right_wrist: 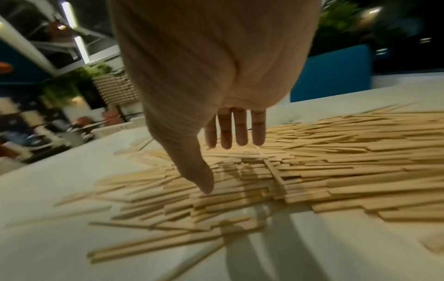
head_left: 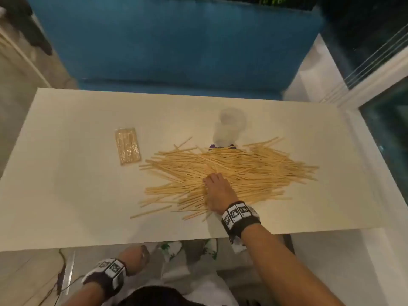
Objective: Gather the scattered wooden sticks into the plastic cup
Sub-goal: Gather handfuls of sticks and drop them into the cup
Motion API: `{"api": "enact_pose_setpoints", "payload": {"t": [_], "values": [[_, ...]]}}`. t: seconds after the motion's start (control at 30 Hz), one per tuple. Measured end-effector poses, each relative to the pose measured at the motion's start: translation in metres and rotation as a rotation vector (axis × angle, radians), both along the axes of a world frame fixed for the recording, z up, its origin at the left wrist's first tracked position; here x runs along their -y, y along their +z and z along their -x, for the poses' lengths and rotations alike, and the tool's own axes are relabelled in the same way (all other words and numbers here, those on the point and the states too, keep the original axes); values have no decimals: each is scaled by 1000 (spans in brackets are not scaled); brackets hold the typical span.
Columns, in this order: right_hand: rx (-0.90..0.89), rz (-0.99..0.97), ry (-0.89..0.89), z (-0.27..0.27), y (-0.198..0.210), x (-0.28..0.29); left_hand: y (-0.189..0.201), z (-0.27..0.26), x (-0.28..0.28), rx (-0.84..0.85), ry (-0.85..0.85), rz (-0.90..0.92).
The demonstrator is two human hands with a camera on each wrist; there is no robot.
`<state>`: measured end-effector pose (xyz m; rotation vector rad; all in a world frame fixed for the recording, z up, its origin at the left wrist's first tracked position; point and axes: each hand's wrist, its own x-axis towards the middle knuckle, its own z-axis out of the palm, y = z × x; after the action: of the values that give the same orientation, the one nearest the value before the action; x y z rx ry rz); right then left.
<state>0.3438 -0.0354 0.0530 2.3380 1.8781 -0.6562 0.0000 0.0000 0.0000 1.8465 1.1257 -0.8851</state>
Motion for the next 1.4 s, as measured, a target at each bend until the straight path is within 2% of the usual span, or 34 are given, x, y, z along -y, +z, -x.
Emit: {"api": "enact_pose_setpoints", "payload": {"t": [0.1,0.23,0.4,0.53,0.63,0.8,0.9,1.03,1.13,1.27,1.4], "values": [[127,31,141,-9,-6,1,4,24,9,-33,279,-5],[205,21,289,-19,-5,4,-4,62,36,-106,523,-3],[190,32,391,-28,-6,1,15,70,64,-178,683,85],[179,12,411,-27,-5,-1,20,70,54,-144,877,65],[235,29,405,-22,-7,-2,36,58,37,-91,933,97],[239,64,353,-15,-4,-5,46,57,-9,-41,894,61],[199,62,334,-14,-3,-7,49,58,-33,-82,746,99],[129,45,304,-17,2,-7,71,53,-57,-184,525,213],[96,40,253,-19,7,-5,85,47,-80,-211,420,248],[-25,22,98,-20,18,-15,105,20,-112,-61,328,148],[-142,99,-62,-20,30,-26,114,-25,-133,196,373,-5]]}}
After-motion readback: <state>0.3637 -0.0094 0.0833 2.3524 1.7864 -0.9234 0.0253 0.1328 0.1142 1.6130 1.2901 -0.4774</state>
